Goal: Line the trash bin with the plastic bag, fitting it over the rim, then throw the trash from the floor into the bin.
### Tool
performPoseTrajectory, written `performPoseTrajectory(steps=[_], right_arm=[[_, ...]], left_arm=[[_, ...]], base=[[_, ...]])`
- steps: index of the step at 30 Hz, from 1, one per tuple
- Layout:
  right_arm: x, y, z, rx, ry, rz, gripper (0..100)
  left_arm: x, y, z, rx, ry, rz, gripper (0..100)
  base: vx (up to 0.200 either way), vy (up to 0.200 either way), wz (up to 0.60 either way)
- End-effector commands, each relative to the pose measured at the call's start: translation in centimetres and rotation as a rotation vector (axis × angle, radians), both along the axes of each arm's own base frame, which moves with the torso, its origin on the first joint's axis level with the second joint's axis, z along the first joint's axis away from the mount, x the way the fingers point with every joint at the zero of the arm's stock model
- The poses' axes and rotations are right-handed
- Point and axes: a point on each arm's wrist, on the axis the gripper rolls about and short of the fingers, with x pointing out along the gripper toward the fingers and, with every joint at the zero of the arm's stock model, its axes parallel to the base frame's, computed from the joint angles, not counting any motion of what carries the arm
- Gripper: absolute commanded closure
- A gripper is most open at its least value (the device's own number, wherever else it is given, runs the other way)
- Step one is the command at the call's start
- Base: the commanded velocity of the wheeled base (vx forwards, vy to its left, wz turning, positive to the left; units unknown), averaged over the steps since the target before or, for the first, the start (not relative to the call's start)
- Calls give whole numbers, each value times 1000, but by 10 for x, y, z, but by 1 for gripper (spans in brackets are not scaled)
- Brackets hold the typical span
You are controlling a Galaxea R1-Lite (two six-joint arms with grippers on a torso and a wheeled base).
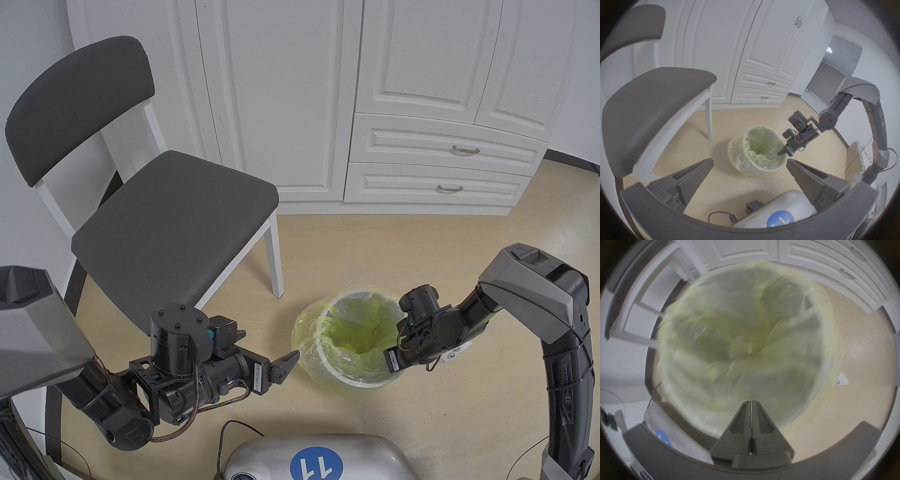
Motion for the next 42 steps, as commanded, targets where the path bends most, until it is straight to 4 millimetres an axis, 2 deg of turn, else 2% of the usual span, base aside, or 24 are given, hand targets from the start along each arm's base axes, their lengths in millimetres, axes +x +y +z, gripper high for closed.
performPoseTrajectory(steps=[1,4,11,14,19,22,23,25,28,33,35,38,39,40,42], right_arm=[[17,-16,-23,-25,10,-60,100],[21,-24,-22,-21,5,-79,100],[23,-23,-9,4,-23,-85,100],[21,-20,9,25,-58,-81,100],[19,-18,25,63,-80,-78,100],[18,-21,40,96,-99,-80,100],[17,-24,53,126,-118,-86,100],[14,-27,67,165,-130,-80,100],[15,-35,78,200,-145,-80,100],[23,-51,77,205,-158,-116,100],[27,-57,74,212,-166,-126,100],[39,-78,63,249,-239,-151,100],[39,-78,63,249,-239,-151,100],[44,-87,56,250,-262,-169,0],[49,-96,48,246,-259,-188,0]], left_arm=[[2,0,-3,4,7,4,0],[2,0,-3,3,8,5,0],[3,-1,-2,-19,-20,7,0],[5,-2,-3,-33,-38,8,0],[4,-1,-5,-32,-37,7,0],[4,-1,-5,-30,-36,8,0],[4,-1,-5,-31,-37,9,0],[4,-1,-4,-32,-39,9,0],[4,-1,-4,-32,-39,9,0],[5,1,-4,-32,-41,14,0],[5,1,-4,-32,-41,14,0],[5,1,-3,-34,-43,17,0],[5,1,-3,-34,-43,17,0],[6,2,-3,-33,-42,17,0],[6,2,-4,-31,-39,17,0]], base=[[0,0,0],[0,0,0],[0,0,0],[0,0,0],[0,0,0],[0,0,0],[0,0,0],[0,0,0],[0,0,0],[0,0,0],[0,0,0],[0,0,0],[0,0,0],[0,0,0],[0,0,0]])
